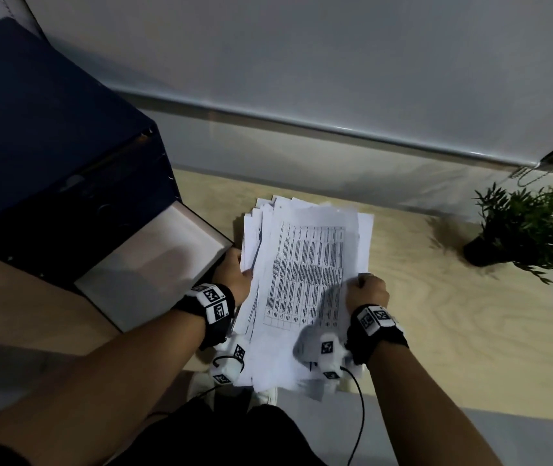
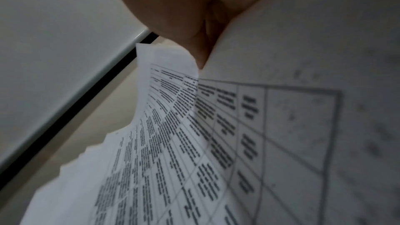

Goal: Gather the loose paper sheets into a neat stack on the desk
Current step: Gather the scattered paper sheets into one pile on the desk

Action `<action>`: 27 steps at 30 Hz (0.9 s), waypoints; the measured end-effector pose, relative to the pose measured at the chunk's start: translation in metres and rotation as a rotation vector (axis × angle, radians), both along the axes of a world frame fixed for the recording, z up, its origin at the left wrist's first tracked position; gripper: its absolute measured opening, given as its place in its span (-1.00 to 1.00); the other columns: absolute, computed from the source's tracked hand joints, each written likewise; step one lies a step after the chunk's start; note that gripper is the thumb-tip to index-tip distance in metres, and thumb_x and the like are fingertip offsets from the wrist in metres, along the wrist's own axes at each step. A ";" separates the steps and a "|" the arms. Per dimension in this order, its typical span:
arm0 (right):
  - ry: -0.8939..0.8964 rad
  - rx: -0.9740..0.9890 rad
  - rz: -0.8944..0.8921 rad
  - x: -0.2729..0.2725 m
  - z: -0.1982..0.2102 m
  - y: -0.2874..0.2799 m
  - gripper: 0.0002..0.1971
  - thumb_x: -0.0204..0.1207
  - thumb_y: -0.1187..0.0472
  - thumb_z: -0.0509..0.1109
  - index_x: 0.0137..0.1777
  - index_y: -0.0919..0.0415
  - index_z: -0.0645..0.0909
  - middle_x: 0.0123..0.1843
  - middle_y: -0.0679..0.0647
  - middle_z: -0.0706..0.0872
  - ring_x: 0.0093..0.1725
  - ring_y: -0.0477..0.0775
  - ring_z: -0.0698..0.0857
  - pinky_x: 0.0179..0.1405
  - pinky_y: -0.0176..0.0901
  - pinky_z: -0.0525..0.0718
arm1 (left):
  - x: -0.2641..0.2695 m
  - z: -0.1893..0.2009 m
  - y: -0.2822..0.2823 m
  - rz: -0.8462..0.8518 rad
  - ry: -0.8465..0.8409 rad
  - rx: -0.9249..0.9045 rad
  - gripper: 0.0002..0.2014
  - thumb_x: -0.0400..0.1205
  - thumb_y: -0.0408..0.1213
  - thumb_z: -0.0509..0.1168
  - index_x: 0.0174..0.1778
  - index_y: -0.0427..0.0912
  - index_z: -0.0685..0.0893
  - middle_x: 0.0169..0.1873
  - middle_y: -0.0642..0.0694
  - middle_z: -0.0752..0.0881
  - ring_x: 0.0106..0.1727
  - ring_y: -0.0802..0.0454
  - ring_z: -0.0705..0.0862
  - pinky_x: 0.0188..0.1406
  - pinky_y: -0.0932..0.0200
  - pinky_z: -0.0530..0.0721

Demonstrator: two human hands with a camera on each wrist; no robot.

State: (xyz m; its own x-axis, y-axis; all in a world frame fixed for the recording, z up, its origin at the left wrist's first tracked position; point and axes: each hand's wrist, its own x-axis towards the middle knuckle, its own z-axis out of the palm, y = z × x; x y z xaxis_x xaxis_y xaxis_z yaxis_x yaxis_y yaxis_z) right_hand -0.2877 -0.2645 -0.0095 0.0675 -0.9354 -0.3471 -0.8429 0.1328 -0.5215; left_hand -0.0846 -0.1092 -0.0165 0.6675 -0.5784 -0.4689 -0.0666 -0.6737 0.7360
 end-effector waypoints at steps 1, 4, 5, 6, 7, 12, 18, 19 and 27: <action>-0.004 0.013 -0.035 -0.003 -0.002 -0.003 -0.76 0.58 0.22 0.28 0.10 0.27 0.74 0.07 0.37 0.78 0.08 0.42 0.71 0.06 0.02 0.67 | -0.001 -0.003 0.001 0.011 0.006 0.003 -0.71 0.61 -0.30 0.34 0.25 -0.10 0.54 0.07 -0.08 0.75 0.05 -0.13 0.74 0.10 0.01 0.70; -0.020 0.065 -0.090 -0.012 -0.008 -0.005 -0.68 0.60 0.22 0.25 0.30 0.23 0.64 0.22 0.37 0.73 0.19 0.45 0.68 0.18 0.11 0.68 | -0.002 -0.004 0.005 0.076 0.006 -0.024 -0.69 0.59 -0.31 0.37 0.23 -0.06 0.56 0.05 -0.03 0.76 0.05 -0.10 0.74 0.11 0.05 0.68; -0.014 0.087 -0.091 -0.014 -0.010 -0.004 -0.67 0.61 0.22 0.24 0.34 0.25 0.61 0.27 0.37 0.70 0.23 0.45 0.66 0.22 0.13 0.66 | -0.003 -0.002 0.005 0.094 0.005 -0.020 -0.68 0.61 -0.33 0.36 0.26 -0.08 0.53 0.07 -0.05 0.74 0.05 -0.11 0.72 0.11 0.07 0.65; -0.004 0.103 -0.080 -0.015 -0.011 -0.002 -0.66 0.63 0.21 0.23 0.35 0.28 0.59 0.29 0.37 0.69 0.26 0.44 0.65 0.23 0.12 0.65 | -0.005 0.000 0.005 0.111 0.002 -0.021 -0.68 0.63 -0.33 0.33 0.30 -0.11 0.50 0.09 -0.09 0.73 0.06 -0.13 0.70 0.11 0.09 0.62; 0.005 0.111 -0.057 -0.015 -0.013 0.001 -0.66 0.65 0.18 0.23 0.34 0.31 0.59 0.29 0.37 0.68 0.26 0.43 0.65 0.18 0.07 0.63 | -0.006 0.001 0.004 0.126 0.006 -0.011 -0.68 0.66 -0.33 0.29 0.33 -0.15 0.47 0.10 -0.13 0.71 0.06 -0.14 0.68 0.08 0.11 0.58; 0.035 0.091 0.021 -0.007 -0.017 0.015 -0.66 0.49 0.17 0.49 0.20 0.31 0.61 0.20 0.30 0.73 0.16 0.36 0.70 0.02 -0.02 0.67 | -0.007 0.010 -0.001 0.063 0.041 -0.005 -0.66 0.72 -0.19 0.18 0.38 -0.24 0.40 0.13 -0.25 0.69 0.07 -0.23 0.69 0.02 0.08 0.59; -0.026 0.070 0.069 -0.001 -0.005 -0.014 -0.40 0.52 0.37 0.35 0.55 0.10 0.32 0.23 0.36 0.68 0.13 0.36 0.70 -0.16 -0.12 0.56 | 0.008 0.012 0.004 -0.007 0.044 -0.001 -0.62 0.67 -0.29 0.30 0.41 -0.10 0.45 0.17 -0.04 0.67 0.07 -0.05 0.65 0.03 0.21 0.52; -0.031 0.060 0.095 0.000 -0.002 -0.019 -0.38 0.55 0.40 0.30 0.59 0.08 0.28 0.22 0.36 0.67 0.10 0.33 0.69 -0.18 -0.15 0.56 | 0.009 0.015 0.003 -0.015 0.033 0.002 -0.64 0.69 -0.28 0.26 0.41 -0.13 0.44 0.15 -0.06 0.65 0.06 -0.06 0.63 0.02 0.23 0.49; 0.145 0.109 0.208 0.025 -0.009 0.009 -0.31 0.58 0.33 0.27 0.65 0.38 0.06 0.51 0.37 0.47 0.45 0.38 0.50 0.46 0.11 0.48 | -0.014 0.018 -0.008 0.032 0.113 0.097 -0.41 0.76 -0.07 0.11 0.59 -0.34 0.11 0.44 -0.31 0.50 0.40 -0.25 0.53 0.27 0.08 0.47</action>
State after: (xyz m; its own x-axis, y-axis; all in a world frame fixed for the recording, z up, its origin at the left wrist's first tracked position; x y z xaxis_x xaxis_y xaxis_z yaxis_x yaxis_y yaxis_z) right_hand -0.2627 -0.2551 -0.0188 0.1963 -0.8634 -0.4648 -0.9228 -0.0024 -0.3853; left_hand -0.0990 -0.1174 0.0020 0.6246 -0.5065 -0.5944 0.0352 -0.7422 0.6693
